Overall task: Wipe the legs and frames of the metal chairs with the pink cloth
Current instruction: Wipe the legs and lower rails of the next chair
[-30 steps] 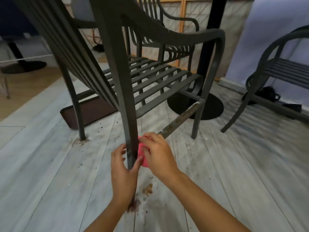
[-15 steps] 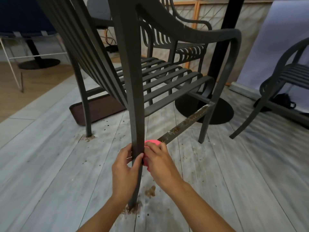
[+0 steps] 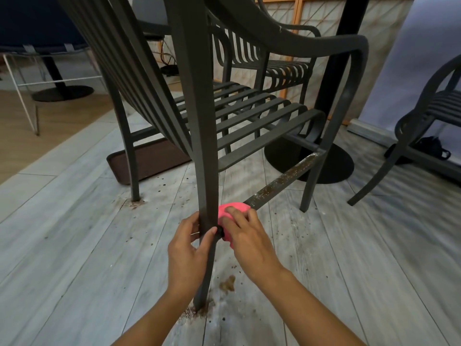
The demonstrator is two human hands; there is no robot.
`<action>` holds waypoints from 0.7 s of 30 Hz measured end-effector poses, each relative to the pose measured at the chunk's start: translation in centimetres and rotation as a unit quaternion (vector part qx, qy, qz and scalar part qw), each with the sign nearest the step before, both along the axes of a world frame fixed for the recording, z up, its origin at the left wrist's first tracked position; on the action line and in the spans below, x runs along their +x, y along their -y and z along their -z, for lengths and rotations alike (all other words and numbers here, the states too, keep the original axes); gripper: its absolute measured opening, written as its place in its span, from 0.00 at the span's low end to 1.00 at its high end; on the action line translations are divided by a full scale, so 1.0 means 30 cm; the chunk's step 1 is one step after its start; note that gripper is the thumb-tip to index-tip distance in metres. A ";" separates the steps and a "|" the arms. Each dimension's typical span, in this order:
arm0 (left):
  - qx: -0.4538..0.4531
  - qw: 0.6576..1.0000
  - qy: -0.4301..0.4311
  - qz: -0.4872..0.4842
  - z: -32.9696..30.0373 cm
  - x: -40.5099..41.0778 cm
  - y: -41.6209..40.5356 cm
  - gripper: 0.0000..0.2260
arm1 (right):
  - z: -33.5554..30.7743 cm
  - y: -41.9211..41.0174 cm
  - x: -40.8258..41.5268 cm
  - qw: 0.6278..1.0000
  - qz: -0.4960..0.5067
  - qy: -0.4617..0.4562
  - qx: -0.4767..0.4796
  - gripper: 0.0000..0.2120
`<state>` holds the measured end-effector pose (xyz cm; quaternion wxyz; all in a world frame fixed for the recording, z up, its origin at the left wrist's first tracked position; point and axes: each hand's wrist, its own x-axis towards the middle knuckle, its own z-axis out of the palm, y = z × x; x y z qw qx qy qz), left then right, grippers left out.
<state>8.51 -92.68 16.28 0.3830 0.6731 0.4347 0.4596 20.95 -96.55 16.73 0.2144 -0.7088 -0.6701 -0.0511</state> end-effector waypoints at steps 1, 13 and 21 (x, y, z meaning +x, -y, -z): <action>0.000 1.000 -0.001 -0.001 0.001 0.001 -0.001 0.16 | -0.006 0.000 0.009 1.000 -0.001 -0.010 0.000 0.23; -0.002 1.000 -0.014 -0.018 0.005 0.009 -0.002 0.16 | -0.014 -0.010 0.071 0.999 0.034 -0.012 0.015 0.26; -0.019 1.000 -0.004 -0.011 -0.001 0.016 0.004 0.16 | -0.015 -0.016 0.108 0.999 0.047 -0.008 0.009 0.24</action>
